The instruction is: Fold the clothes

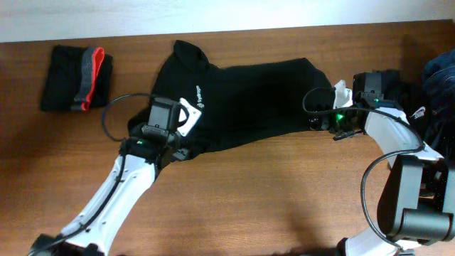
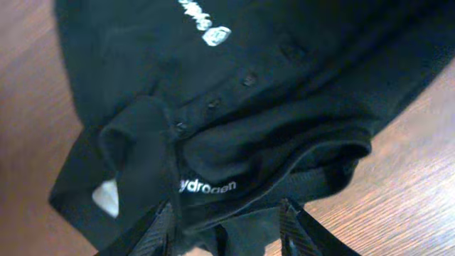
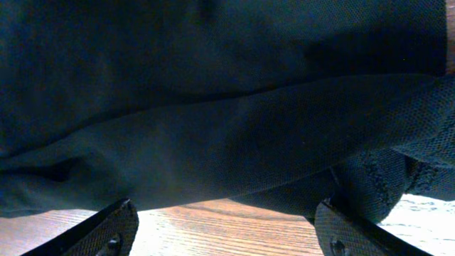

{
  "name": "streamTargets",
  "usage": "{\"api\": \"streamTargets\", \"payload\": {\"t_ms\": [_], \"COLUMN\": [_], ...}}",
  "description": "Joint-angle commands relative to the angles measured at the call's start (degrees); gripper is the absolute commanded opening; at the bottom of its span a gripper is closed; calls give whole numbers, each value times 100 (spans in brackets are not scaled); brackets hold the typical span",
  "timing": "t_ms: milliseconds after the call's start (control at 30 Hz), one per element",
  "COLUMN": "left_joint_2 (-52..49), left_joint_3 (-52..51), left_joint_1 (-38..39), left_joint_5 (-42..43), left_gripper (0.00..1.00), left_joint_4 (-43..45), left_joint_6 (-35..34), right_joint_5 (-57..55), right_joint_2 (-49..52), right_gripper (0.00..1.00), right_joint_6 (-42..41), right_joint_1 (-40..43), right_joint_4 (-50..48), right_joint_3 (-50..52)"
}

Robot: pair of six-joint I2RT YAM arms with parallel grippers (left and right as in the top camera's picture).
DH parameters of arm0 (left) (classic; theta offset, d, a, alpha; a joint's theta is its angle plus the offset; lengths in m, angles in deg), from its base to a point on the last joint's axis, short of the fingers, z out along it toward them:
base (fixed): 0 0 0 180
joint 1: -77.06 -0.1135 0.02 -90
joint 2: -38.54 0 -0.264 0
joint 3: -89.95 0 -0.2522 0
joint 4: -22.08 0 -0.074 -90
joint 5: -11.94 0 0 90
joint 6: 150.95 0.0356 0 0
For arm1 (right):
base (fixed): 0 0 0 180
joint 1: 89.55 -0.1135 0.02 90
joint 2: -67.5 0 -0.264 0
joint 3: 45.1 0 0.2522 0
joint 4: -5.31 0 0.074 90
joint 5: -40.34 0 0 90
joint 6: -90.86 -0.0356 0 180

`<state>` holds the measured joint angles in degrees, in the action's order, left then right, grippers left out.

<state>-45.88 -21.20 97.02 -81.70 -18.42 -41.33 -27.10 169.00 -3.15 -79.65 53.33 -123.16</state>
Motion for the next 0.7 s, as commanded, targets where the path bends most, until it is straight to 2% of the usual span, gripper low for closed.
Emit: {"api": "streamTargets", "payload": {"t_ms": [0,400,533,667], "left_joint_2": [-321,-968,-1130,-1342], "left_joint_3": [44,46,46,46], "left_joint_1": [181,319,319,319], "left_joint_5": [85,39,44,42], "left_gripper": [48,47,42,41], "left_joint_4": [55,348,501,573], "left_joint_6": [970,1051,1049,1051], "right_joint_5": [74,74,74,74], "right_joint_2": [-7,-7,-7,-7], "right_gripper": [85,90,90,91], "right_joint_6": [63,63,63,63], "right_joint_1": [-57,-57,-57,-57], "right_joint_4": [-22,-24,-22,-20], "right_joint_3": [-87,-87,-87,-87]}}
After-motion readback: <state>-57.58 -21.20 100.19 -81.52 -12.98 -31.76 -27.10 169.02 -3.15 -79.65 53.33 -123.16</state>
